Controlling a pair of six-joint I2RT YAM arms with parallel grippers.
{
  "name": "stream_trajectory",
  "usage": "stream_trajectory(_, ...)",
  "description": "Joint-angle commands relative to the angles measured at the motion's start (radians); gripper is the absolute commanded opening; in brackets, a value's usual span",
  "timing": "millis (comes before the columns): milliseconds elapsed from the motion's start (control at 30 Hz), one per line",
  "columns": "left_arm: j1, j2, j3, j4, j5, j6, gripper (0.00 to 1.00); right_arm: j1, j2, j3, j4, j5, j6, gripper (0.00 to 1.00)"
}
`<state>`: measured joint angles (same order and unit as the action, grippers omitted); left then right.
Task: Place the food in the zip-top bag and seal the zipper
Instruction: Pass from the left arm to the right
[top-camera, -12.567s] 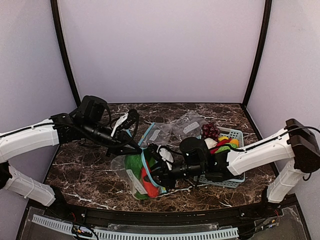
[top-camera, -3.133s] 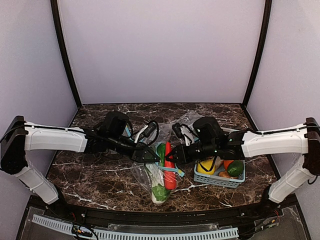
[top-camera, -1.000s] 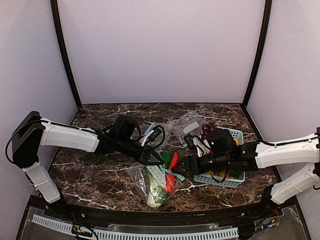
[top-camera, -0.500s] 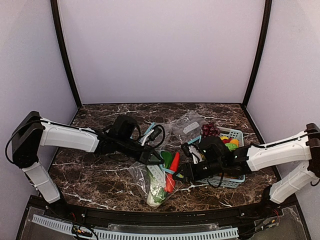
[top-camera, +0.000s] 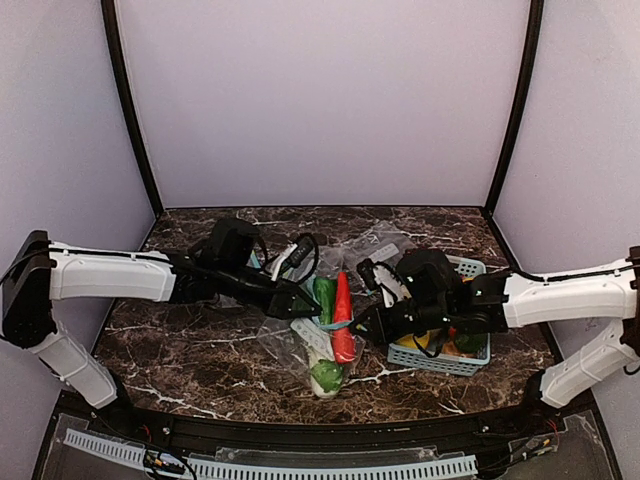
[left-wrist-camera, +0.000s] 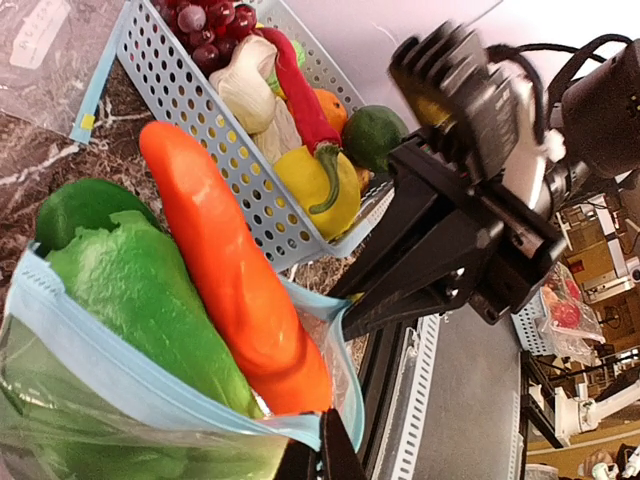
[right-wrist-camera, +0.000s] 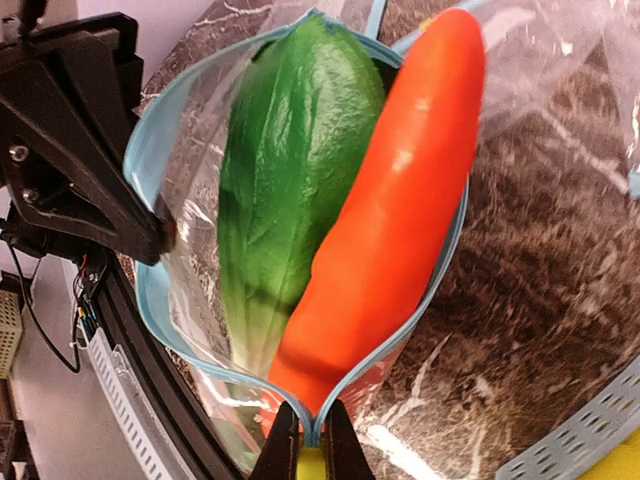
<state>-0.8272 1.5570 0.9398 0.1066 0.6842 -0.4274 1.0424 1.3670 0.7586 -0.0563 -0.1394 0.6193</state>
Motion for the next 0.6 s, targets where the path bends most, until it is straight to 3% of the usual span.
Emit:
stream_trajectory(0,0.000,-0.109,0.032,-0.068,-0.079,0.092,0.01,0.021,-0.073,0.131,-0.148,0.176,-0.202,0.00)
stream_trajectory(200,0.001,-0.144,0.004,-0.059,-0.181,0.117,0.02,0.090,-0.062,0.196,-0.228,0.329,-0.374,0.00)
stream_trajectory(567,0.000,-0.125,-0.167,0.058,-0.250,0.090,0.01,0.233,0.033,0.163,-0.164,0.481,-0.354,0.00)
